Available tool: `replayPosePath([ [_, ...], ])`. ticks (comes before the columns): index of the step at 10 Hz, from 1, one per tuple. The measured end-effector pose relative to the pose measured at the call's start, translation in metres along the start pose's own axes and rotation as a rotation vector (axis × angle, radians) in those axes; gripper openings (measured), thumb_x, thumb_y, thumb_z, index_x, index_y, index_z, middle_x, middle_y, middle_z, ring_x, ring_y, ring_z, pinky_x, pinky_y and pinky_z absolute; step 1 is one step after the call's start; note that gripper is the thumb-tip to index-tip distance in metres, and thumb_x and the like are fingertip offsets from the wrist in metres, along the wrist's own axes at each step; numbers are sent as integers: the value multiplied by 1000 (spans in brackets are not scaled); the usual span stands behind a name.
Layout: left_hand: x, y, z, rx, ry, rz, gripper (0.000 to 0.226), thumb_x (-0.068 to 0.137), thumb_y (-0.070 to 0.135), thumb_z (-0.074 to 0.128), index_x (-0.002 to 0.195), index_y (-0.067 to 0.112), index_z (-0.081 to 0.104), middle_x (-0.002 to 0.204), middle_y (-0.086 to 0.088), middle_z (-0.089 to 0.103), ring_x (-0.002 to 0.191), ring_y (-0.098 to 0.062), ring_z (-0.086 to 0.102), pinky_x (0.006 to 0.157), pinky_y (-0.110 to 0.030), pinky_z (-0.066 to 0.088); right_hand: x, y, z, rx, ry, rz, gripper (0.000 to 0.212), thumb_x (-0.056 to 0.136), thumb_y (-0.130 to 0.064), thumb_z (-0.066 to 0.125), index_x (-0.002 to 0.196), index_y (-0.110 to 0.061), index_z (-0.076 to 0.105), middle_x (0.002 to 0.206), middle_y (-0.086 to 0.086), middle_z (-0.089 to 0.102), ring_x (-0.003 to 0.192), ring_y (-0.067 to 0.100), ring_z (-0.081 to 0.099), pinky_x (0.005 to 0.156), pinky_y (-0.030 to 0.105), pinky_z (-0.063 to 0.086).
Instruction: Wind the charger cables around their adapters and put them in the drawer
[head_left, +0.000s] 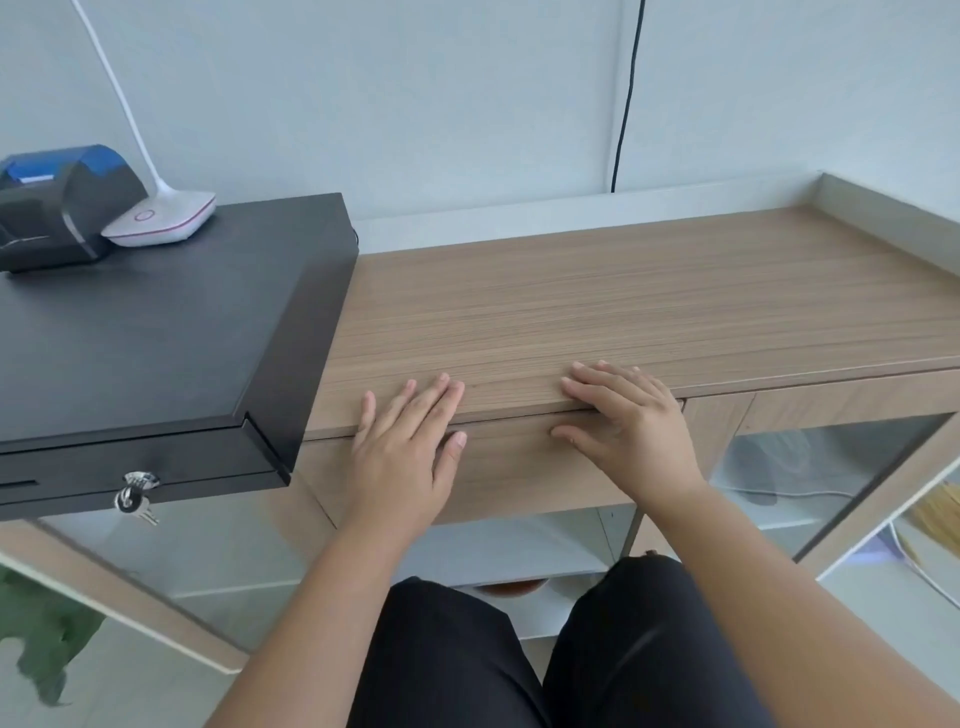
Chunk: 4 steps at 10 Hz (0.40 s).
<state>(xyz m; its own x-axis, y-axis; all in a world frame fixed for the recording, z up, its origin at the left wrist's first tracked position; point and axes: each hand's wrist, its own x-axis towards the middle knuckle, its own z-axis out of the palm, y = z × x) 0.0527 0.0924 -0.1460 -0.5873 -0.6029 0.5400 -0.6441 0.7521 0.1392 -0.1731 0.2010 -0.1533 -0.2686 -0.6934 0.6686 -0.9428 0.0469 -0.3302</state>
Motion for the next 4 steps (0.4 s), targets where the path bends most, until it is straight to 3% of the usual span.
replayPosePath([
  [1,1,2,9,-20,114,1,39,97,33,46,132,25,60,137,7,59,130,-22,53,112,-42,29,0,1,4,14,72,0,39,69,-30,85,105,-21,74,118,-4,69,115,22,62,97,43,44],
  [2,4,0,9,-28,115,-21,37,96,33,48,130,26,63,136,7,60,129,-22,54,108,-41,36,-1,1,5,14,88,11,38,69,-29,86,105,-21,74,118,-4,70,115,22,62,97,40,43],
  [3,1,9,0,-24,-13,-70,47,96,45,39,135,28,57,143,9,53,136,-21,46,113,-40,29,0,-7,1,48,19,47,37,69,-25,85,104,-22,74,118,-5,69,115,20,62,97,43,45],
  [4,30,13,-16,-26,-272,-124,61,97,60,21,149,31,35,157,13,30,147,-16,24,119,-40,15,11,-19,-22,164,-90,188,24,76,-26,78,100,-26,74,118,-11,68,116,11,60,98,35,46],
])
